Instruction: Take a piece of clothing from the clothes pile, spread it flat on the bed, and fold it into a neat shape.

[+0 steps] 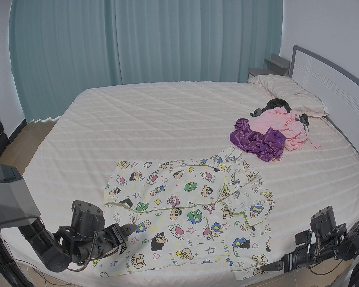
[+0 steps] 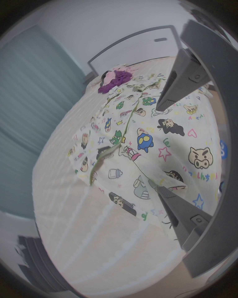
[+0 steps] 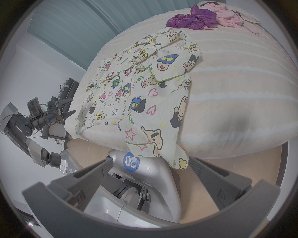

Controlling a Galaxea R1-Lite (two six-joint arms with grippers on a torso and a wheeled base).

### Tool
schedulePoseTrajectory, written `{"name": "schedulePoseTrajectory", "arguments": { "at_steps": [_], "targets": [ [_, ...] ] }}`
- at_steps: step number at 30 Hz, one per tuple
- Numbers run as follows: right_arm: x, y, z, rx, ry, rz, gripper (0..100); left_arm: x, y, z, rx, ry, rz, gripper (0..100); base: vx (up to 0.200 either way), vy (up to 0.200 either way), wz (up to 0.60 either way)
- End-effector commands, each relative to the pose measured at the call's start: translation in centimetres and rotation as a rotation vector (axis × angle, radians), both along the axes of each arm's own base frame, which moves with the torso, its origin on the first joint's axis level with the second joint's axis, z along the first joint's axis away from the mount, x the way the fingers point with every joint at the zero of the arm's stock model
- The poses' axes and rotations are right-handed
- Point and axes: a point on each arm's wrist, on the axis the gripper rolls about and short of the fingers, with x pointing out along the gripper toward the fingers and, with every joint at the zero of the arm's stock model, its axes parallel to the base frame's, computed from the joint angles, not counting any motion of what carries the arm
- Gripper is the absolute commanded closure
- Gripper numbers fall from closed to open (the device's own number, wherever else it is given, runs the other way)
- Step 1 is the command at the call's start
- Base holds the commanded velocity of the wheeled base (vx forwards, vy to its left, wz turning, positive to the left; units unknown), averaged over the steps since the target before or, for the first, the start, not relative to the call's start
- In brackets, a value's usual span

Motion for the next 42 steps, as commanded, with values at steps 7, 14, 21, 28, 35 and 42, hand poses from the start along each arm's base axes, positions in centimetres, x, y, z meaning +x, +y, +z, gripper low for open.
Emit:
{"name": "schedulePoseTrajectory", "arguments": {
  "at_steps": [7,14,21,28,35,42],
  "targets": [
    [-0.1,0.0,0.0,0.001,0.002,0.004,0,2.5,0.0,-1.8,-0.062,0.126,0.101,0,0.000,0.000,0.00],
    [-0.1,0.1,0.0,0.000,0.004,0.005,0,3.0,-0.1,-3.0,-0.050,0.130,0.109,0,0.000,0.000,0.00],
    [-0.1,0.1,0.0,0.000,0.004,0.005,0,2.6,-1.1,-2.6,-0.079,0.095,0.063,0,0.000,0.000,0.00],
    [-0.1,0.1,0.0,0.000,0.004,0.005,0,1.4,-2.9,-2.8,-0.079,0.106,-0.011,0,0.000,0.000,0.00],
    [-0.1,0.1,-0.1,0.000,0.007,0.006,0,0.1,-4.5,-3.0,-0.070,0.119,-0.075,0,0.000,0.000,0.00],
    [-0.2,0.2,-0.1,0.000,0.011,0.015,0,-0.5,-5.2,-3.1,-0.076,0.124,-0.105,0,0.000,0.000,0.00]
  ]
}}
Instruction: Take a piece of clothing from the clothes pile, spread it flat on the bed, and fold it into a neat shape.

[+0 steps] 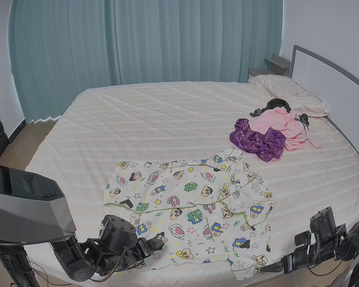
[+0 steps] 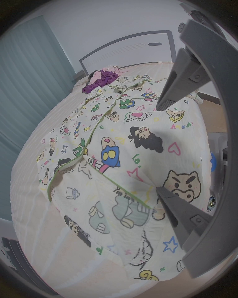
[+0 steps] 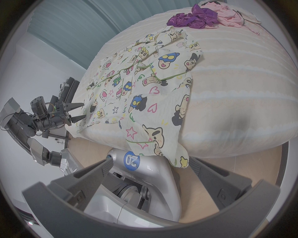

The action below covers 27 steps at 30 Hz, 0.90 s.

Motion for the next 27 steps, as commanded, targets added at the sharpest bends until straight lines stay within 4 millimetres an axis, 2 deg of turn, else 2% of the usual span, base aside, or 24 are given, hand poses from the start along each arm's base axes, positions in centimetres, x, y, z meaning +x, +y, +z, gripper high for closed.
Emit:
{"name": "schedulePoseTrajectory", "arguments": {
  "at_steps": [1,8,14,17,23,27],
  "targets": [
    [0.0,0.1,-0.1,-0.001,0.003,0.006,0,-0.3,-0.3,-0.1,0.002,0.002,-0.016,0,0.000,0.000,0.00],
    [-0.1,0.1,-0.2,-0.005,0.009,0.007,0,-0.6,-0.2,0.4,-0.004,-0.007,-0.019,0,0.000,0.000,0.00],
    [-0.1,0.1,-0.3,-0.008,0.018,0.008,0,-1.8,1.2,3.1,-0.054,-0.074,-0.007,0,0.000,0.000,0.00],
    [-0.1,0.1,-0.3,-0.009,0.015,0.011,0,-2.1,2.8,4.0,-0.060,-0.094,0.043,0,0.000,0.000,0.00],
    [-0.2,0.0,-0.3,-0.010,0.012,0.017,0,-1.2,4.7,3.6,-0.041,-0.079,0.135,0,0.000,0.000,0.00],
    [-0.3,0.0,-0.4,-0.012,0.018,0.018,0,-1.0,5.5,2.2,-0.010,-0.015,0.167,0,0.000,0.000,0.00]
  ]
}}
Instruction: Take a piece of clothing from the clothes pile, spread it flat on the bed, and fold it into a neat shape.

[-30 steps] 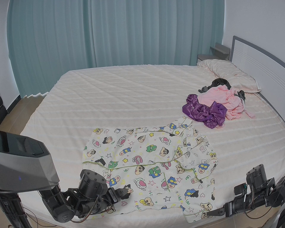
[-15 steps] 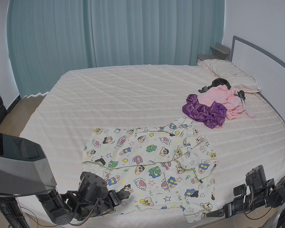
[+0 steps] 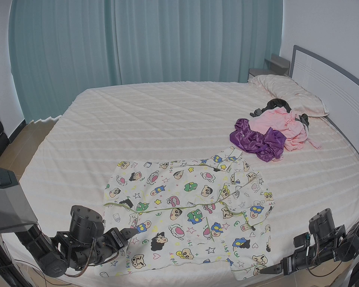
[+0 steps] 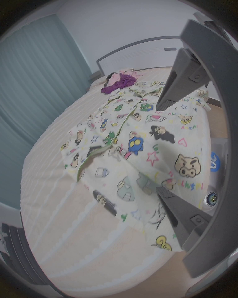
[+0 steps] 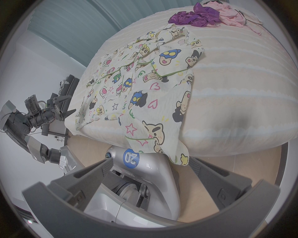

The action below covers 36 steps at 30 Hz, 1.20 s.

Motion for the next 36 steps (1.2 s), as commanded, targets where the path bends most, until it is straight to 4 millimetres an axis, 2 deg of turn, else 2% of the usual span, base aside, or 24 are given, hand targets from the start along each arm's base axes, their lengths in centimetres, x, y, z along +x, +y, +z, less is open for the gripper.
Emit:
{"name": "schedulePoseTrajectory", "arguments": {
  "at_steps": [1,6,10,15,22,36],
  "targets": [
    [-0.1,0.0,-0.1,-0.002,0.006,0.001,0,0.1,0.9,-1.1,0.020,0.052,0.038,0,0.000,0.000,0.00],
    [-0.1,0.0,-0.1,-0.001,0.004,0.001,0,0.7,0.5,-2.6,0.017,0.113,0.063,0,0.000,0.000,0.00],
    [-0.1,0.0,-0.1,0.000,0.005,0.002,0,0.9,0.2,-3.0,-0.005,0.132,0.086,0,0.000,0.000,0.00],
    [-0.2,0.0,-0.1,-0.002,0.009,0.002,0,0.6,-0.6,-2.9,-0.045,0.142,0.090,0,0.000,0.000,0.00],
    [-0.2,0.1,-0.1,-0.001,0.008,0.013,0,1.5,-1.3,-2.5,-0.120,0.126,0.134,0,0.000,0.000,0.00],
    [-0.3,0.2,-0.1,-0.002,0.007,0.021,0,2.0,-1.3,-2.8,-0.082,0.072,0.183,0,0.000,0.000,0.00]
  ]
}}
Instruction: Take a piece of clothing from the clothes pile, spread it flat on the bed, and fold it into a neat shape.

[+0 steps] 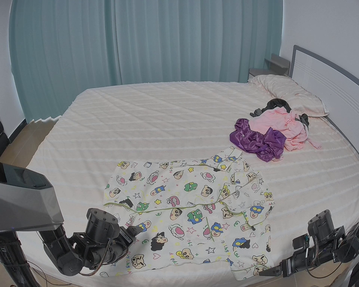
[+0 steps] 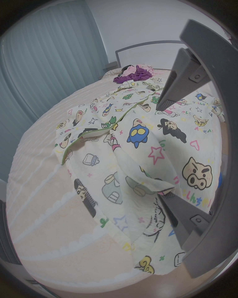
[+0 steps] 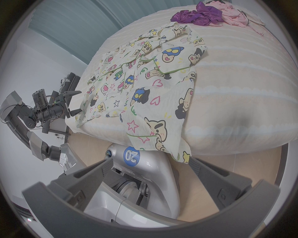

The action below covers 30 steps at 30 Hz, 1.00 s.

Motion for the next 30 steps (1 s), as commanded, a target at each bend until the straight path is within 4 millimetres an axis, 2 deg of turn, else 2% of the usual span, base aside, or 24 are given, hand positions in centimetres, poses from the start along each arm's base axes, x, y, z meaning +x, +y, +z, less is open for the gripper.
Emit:
{"name": "schedulePoseTrajectory", "arguments": {
  "at_steps": [1,11,21,26,27,30],
  "targets": [
    [0.0,0.0,0.0,0.000,0.000,0.001,0,0.0,0.1,-0.1,0.030,-0.019,0.026,0,0.000,0.000,0.00],
    [0.0,0.0,0.0,0.000,0.001,0.001,0,0.8,0.8,0.3,0.029,-0.081,0.094,0,0.000,0.000,0.00],
    [0.0,0.0,0.0,0.000,0.000,0.001,0,2.1,3.4,0.2,0.133,-0.099,0.119,0,0.000,0.000,0.00],
    [0.0,0.0,0.0,0.002,-0.003,0.001,0,4.3,5.4,1.0,0.138,-0.175,0.179,0,0.000,0.000,0.00],
    [0.0,0.0,0.0,0.002,-0.005,0.001,0,5.9,6.2,1.8,0.092,-0.256,0.209,0,0.000,0.000,0.00],
    [0.0,0.0,0.0,0.002,-0.005,0.001,0,7.2,7.4,2.3,0.022,-0.343,0.212,0,0.000,0.000,0.00]
  ]
}}
